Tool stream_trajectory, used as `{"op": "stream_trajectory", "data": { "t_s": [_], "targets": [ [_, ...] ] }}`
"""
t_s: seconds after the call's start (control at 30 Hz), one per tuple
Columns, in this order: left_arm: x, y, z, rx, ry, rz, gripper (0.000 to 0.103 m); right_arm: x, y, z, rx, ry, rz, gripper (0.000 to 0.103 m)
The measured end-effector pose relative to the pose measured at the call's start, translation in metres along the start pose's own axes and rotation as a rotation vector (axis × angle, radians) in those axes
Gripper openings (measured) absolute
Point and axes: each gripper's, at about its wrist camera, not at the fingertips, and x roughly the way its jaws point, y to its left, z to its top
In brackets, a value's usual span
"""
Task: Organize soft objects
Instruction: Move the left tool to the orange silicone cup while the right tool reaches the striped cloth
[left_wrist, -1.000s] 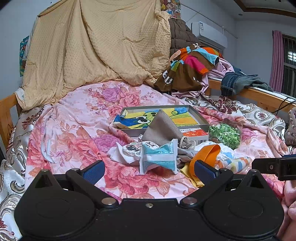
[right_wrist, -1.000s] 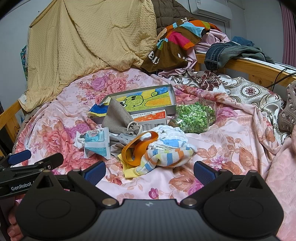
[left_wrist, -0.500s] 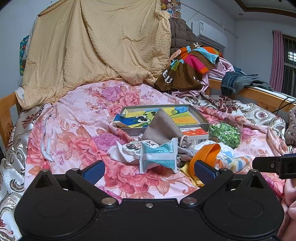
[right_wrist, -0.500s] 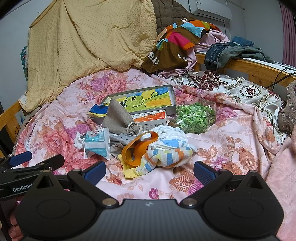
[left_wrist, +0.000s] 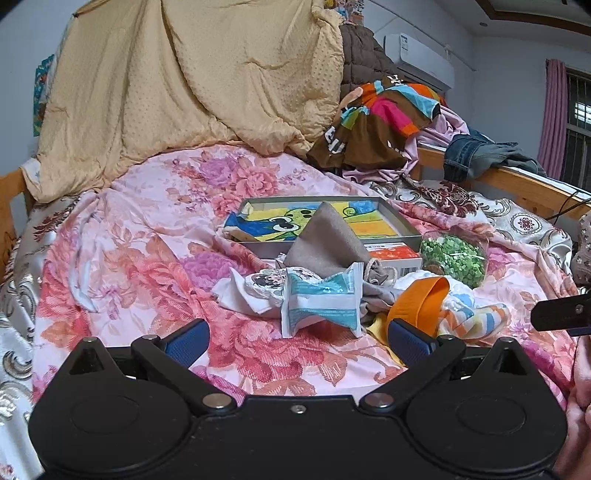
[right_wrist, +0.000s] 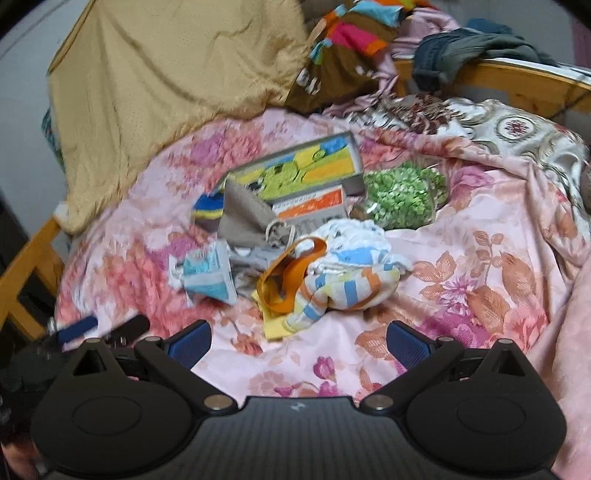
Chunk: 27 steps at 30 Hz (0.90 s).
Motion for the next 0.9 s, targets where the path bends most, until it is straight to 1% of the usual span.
{"op": "stream_trajectory", "data": {
  "t_s": [0.13,0.23,0.33,0.43,0.53,0.6,0.7,0.83,0.9],
  "targets": [
    [0.012,-0.002,0.001,0.045,-0.004,-0.045,0.102,0.01,0.003,0.006,-0.169,0.042,-0.043,0.103],
    [0.021,-0.008,0.002,0.084,0.001,-0.095,0.102,0.016,0.006,0.01,-0.313,0.052,-0.055,0.103],
    [0.033,-0.019,0.004,0.129,0.011,-0.146,0.102,0.024,0.008,0.014,-0.463,0.075,-0.046,0.103],
    [0.044,-0.03,0.005,0.173,0.023,-0.195,0.102,0.031,0.009,0.018,-0.586,0.094,-0.025,0.103],
    [0.057,-0.041,0.006,0.223,0.038,-0.239,0.102,0.04,0.009,0.02,-0.71,0.106,-0.028,0.103],
    [0.065,-0.05,0.007,0.281,0.042,-0.256,0.102,0.047,0.008,0.021,-0.778,0.108,-0.029,0.103],
    [0.077,-0.06,0.005,0.395,0.04,-0.28,0.102,0.059,0.006,0.022,-0.851,0.111,-0.017,0.103],
    [0.096,-0.067,0.001,0.557,0.053,-0.29,0.101,0.077,0.002,0.018,-0.907,0.112,-0.004,0.103],
    [0.103,-0.069,-0.002,0.633,0.059,-0.294,0.097,0.085,0.0,0.016,-0.915,0.109,0.002,0.102]
  ]
}}
